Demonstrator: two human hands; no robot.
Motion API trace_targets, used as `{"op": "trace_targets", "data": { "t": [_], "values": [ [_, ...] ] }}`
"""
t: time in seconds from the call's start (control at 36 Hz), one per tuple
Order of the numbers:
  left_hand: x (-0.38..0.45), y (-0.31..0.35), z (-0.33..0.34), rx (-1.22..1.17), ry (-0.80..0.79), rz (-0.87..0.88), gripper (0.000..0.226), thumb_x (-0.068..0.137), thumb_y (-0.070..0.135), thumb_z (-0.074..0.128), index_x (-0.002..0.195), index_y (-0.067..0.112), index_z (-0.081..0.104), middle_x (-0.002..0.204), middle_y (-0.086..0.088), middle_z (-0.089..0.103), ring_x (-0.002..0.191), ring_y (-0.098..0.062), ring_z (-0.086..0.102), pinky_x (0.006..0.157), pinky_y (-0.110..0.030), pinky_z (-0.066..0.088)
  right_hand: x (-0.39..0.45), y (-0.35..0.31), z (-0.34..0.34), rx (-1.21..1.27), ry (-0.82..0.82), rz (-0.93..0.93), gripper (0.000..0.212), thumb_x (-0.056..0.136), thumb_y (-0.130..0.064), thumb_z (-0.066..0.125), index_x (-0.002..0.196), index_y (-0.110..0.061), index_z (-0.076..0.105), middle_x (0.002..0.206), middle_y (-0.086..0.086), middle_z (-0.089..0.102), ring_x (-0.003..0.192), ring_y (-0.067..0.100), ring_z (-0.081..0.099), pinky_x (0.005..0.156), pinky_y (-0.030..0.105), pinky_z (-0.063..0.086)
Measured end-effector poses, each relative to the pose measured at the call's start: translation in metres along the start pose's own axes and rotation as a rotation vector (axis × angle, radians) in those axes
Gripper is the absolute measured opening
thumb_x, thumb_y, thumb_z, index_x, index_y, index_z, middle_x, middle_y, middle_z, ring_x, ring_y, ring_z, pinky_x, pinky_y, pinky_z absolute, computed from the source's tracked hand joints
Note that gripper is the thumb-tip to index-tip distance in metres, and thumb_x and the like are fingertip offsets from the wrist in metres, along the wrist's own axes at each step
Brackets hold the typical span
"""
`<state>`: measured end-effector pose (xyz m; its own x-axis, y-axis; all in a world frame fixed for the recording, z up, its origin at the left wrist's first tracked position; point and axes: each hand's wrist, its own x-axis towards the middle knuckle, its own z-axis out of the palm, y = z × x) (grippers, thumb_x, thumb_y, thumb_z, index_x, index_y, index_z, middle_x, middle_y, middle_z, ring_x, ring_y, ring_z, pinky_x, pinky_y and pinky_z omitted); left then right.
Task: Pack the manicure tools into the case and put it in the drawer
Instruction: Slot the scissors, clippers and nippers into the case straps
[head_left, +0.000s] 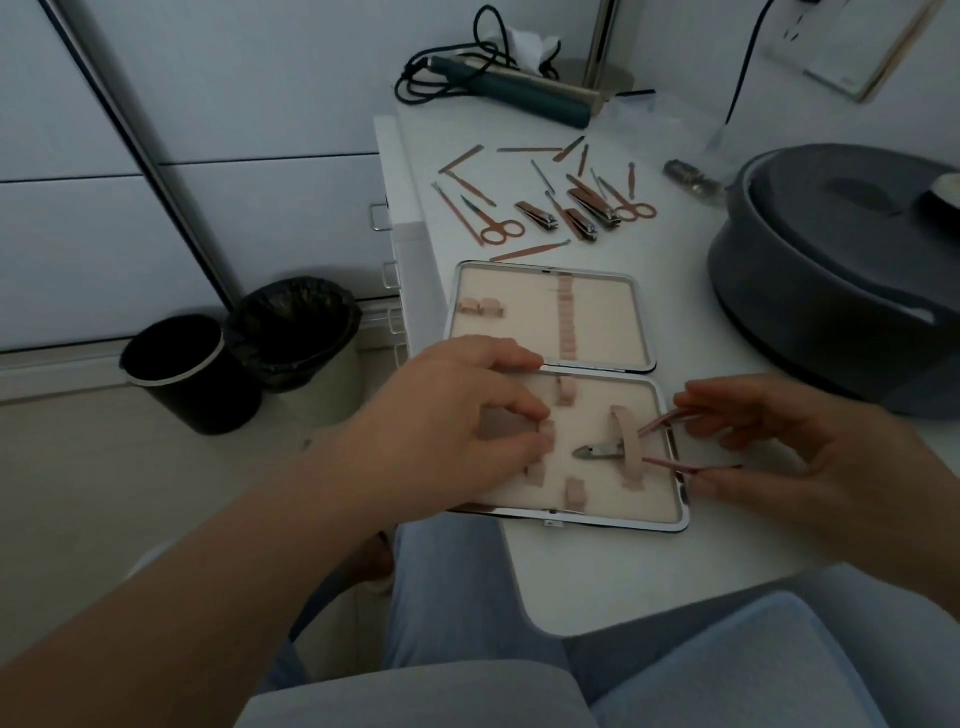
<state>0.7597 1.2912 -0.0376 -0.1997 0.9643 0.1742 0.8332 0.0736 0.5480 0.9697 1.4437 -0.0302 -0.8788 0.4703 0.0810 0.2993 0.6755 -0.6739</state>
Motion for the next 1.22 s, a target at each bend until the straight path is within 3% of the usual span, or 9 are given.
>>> {"op": "trace_targets", "data": {
  "t": [0.17, 0.25, 0.64, 0.78, 0.94, 1.08, 1.22],
  "values": [
    [-0.002, 0.001, 0.005, -0.034, 0.059, -0.044, 0.019, 0.074, 0.037, 0.065, 0.093, 0.034, 0.069, 0.112, 0.029, 0.041, 0.111, 0.011, 0.030, 0.087, 0.007, 0.012, 0.007, -0.012, 0.005, -0.082, 0.014, 0.005, 0.047, 0.049, -0.063, 0.057, 0.096, -0.056, 0.053, 0.100, -0.032, 0.057, 0.093, -0.006, 0.055, 0.079, 0.002, 0.040],
    [-0.002, 0.001, 0.007, -0.031, 0.078, -0.038, 0.018, 0.075, 0.035, 0.066, 0.092, 0.033, 0.070, 0.110, 0.028, 0.041, 0.108, 0.013, 0.029, 0.089, 0.006, 0.011, 0.008, -0.016, 0.006, -0.097, 0.038, 0.003, 0.047, 0.049, -0.065, 0.055, 0.094, -0.055, 0.052, 0.089, -0.025, 0.062, 0.092, -0.007, 0.052, 0.077, 0.001, 0.038],
    [-0.002, 0.002, 0.010, -0.059, 0.114, -0.021, 0.016, 0.075, 0.030, 0.068, 0.091, 0.031, 0.071, 0.109, 0.025, 0.043, 0.109, 0.010, 0.031, 0.092, 0.002, 0.014, 0.014, -0.024, 0.016, -0.135, 0.047, 0.008, 0.050, 0.045, -0.062, 0.059, 0.095, -0.058, 0.051, 0.085, -0.030, 0.053, 0.086, -0.022, 0.044, 0.068, -0.005, 0.030],
    [-0.003, 0.002, 0.012, -0.064, 0.128, -0.037, 0.013, 0.075, 0.032, 0.068, 0.088, 0.033, 0.071, 0.111, 0.026, 0.045, 0.115, 0.005, 0.034, 0.100, -0.012, 0.023, 0.011, -0.022, 0.014, -0.154, 0.013, 0.025, 0.054, 0.044, -0.064, 0.058, 0.097, -0.059, 0.048, 0.092, -0.030, 0.052, 0.090, -0.023, 0.042, 0.071, -0.005, 0.030],
    [-0.003, -0.001, 0.014, -0.078, 0.115, -0.052, 0.014, 0.073, 0.039, 0.064, 0.086, 0.038, 0.070, 0.110, 0.033, 0.043, 0.115, 0.012, 0.031, 0.092, 0.003, 0.013, 0.012, -0.017, -0.005, -0.207, -0.145, 0.042, 0.058, 0.051, -0.066, 0.058, 0.108, -0.059, 0.050, 0.107, -0.027, 0.057, 0.096, -0.007, 0.049, 0.080, 0.013, 0.044],
    [-0.002, -0.002, 0.016, -0.082, 0.112, -0.071, 0.012, 0.073, 0.039, 0.066, 0.083, 0.044, 0.068, 0.108, 0.042, 0.038, 0.109, 0.019, 0.029, 0.089, 0.006, 0.012, 0.014, -0.020, -0.001, -0.261, -0.135, 0.022, 0.045, 0.059, -0.052, 0.066, 0.098, -0.062, 0.046, 0.097, -0.032, 0.052, 0.094, -0.015, 0.043, 0.075, 0.000, 0.036],
    [-0.002, -0.002, 0.016, -0.069, 0.119, -0.071, 0.013, 0.073, 0.037, 0.067, 0.085, 0.041, 0.070, 0.108, 0.040, 0.039, 0.107, 0.019, 0.029, 0.088, 0.008, 0.009, 0.016, -0.025, 0.005, -0.277, -0.139, 0.004, 0.048, 0.061, -0.054, 0.066, 0.097, -0.066, 0.036, 0.097, -0.029, 0.052, 0.088, -0.009, 0.049, 0.075, 0.012, 0.040]
  ]
}}
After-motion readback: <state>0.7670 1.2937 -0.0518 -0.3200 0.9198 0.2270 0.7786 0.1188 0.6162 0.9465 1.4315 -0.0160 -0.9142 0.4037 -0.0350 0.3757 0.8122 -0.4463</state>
